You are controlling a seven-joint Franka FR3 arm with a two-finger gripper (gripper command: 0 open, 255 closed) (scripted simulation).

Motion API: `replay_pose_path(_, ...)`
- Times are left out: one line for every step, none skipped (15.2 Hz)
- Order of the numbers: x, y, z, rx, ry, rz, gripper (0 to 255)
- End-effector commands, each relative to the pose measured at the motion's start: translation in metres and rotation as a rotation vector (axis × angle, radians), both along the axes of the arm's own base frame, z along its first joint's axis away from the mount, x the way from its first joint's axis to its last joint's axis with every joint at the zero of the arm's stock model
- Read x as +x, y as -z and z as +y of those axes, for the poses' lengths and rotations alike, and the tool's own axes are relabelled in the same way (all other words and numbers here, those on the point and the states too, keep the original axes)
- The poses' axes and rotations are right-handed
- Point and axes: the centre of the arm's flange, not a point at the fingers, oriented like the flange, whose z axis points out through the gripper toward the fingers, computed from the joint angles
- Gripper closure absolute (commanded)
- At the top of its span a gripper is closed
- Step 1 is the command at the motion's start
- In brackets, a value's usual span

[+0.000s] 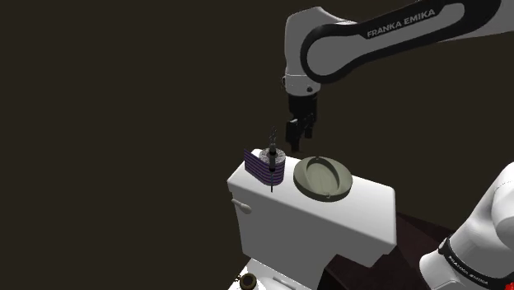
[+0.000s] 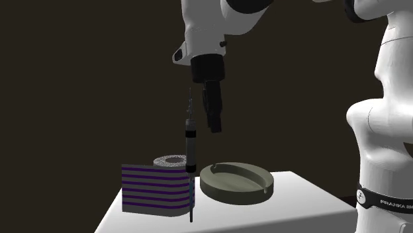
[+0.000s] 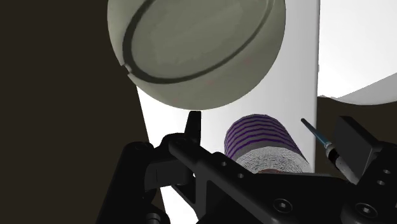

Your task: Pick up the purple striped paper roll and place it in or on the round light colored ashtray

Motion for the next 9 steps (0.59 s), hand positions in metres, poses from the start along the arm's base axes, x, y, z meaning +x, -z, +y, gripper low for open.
replay_pose_path(0.02,0.012,0.011,0.004,-0.008,-0.005,0)
replay_pose_path(0.03,0.016,0.019,0.006,-0.013,-0.008,0)
replay_pose_path(0.039,0.021,0.026,0.008,-0.017,-0.01,0)
replay_pose_path(0.049,0.025,0.033,0.009,-0.022,-0.013,0)
replay_pose_path(0.058,0.03,0.041,0.011,-0.026,-0.016,0)
replay_pose_path(0.068,0.034,0.048,0.013,-0.031,-0.018,0)
replay_pose_path(0.077,0.038,0.056,0.015,-0.035,-0.021,0)
replay_pose_path(0.086,0.042,0.063,0.016,-0.04,-0.024,0)
replay_pose_path(0.096,0.047,0.071,0.018,-0.044,-0.026,0)
